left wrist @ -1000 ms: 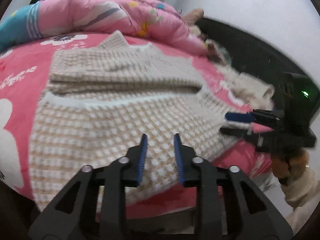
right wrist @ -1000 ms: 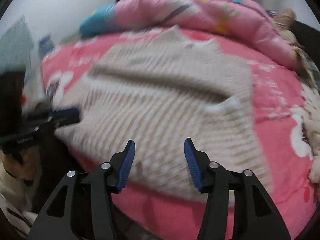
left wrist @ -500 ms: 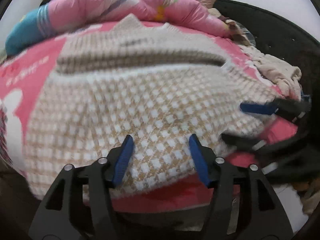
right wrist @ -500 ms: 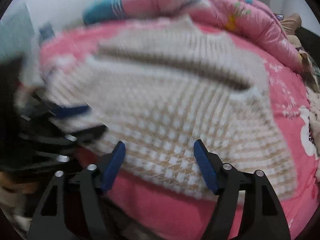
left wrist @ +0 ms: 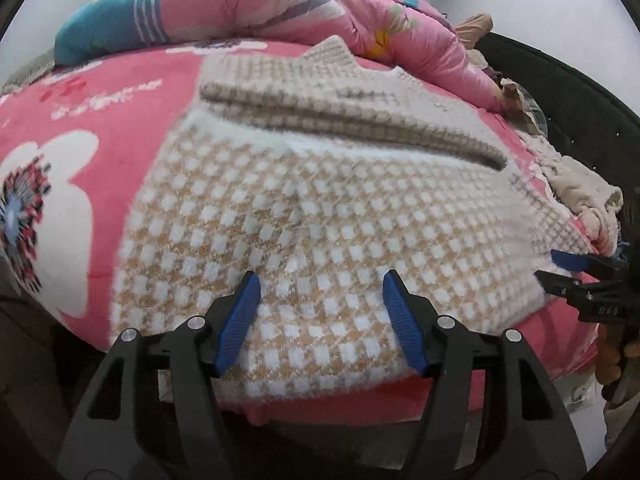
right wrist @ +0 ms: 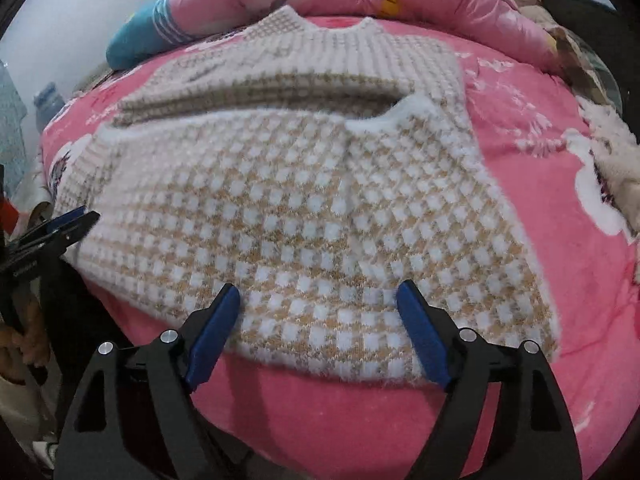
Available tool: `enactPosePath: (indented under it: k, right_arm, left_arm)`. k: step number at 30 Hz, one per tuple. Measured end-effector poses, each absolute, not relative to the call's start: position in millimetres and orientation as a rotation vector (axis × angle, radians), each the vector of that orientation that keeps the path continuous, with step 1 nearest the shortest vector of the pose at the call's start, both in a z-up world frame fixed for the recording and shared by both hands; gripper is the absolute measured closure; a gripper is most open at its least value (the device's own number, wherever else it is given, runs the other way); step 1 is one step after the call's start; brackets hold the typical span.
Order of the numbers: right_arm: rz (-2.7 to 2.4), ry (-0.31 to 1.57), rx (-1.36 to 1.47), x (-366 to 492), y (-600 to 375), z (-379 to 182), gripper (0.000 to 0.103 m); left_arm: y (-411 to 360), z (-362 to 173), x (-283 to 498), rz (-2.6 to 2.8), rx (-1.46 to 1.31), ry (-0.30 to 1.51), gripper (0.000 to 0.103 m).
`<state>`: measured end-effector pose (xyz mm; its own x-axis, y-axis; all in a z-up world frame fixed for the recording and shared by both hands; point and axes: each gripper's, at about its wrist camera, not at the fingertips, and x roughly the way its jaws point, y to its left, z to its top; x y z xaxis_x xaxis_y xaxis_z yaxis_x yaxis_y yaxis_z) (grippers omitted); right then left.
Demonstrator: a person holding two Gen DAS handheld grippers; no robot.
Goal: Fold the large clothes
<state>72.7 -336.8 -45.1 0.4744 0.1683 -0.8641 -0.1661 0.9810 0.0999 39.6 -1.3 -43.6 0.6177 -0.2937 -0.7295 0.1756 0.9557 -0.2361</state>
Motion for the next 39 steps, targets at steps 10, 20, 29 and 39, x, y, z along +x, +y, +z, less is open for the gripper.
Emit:
enactPosePath:
  k: [10, 20, 29, 39]
  right_arm:
    - [0.082, 1.107, 0.142, 113, -377, -49, 0.019]
    - [0.127, 0.986, 0.163, 137, -354, 24, 0.011]
    - [0.168, 0.972, 0.135, 189, -317, 31, 0.008]
    - [0.103, 0.986, 0.069, 226, -305, 18, 0.007]
  left_arm:
    - [32, -54, 98, -0.176, -0.187, 0.944, 0.019]
    - [35, -9, 94, -0.190, -0.165, 0.869, 0.019]
    - [13, 0, 138, -0.154, -0.095, 0.903, 0.016]
    - [0, -5, 169, -0.082, -0.054, 0.939, 0.016]
